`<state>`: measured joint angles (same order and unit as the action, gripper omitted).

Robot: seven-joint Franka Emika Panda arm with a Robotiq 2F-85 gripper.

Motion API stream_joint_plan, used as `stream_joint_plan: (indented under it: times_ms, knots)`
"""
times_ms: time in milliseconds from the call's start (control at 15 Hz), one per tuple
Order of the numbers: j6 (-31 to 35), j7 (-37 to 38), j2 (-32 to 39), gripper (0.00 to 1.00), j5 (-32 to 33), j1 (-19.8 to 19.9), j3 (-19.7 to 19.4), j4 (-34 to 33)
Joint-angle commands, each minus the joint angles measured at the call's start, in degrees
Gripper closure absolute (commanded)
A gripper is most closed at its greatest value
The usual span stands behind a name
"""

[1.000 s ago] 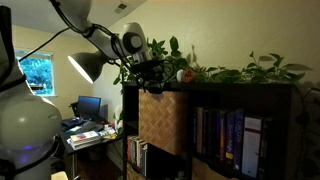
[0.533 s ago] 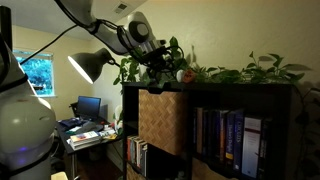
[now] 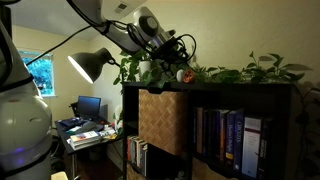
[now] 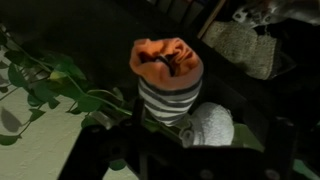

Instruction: Slightly pull out the reed basket, put the two plushies on top of the bookshelf into it, then push it back

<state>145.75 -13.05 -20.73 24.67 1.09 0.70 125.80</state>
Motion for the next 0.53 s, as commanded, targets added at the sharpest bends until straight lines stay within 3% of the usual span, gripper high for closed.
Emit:
stream_joint_plan:
  times_ms: [0,333,400,467]
  knots:
    - [4.11,5.11,4.78,0.00,5.40,3.53,1.44,-3.02]
    - [4.96,8.49,9.42,0.00,8.87,4.18,1.05,-5.79]
    - [4.69,8.37,9.85,0.25,8.60,3.80,0.84,-6.12]
    - [4.02,9.02,10.07,0.26,8.90,3.70,0.92,-6.37]
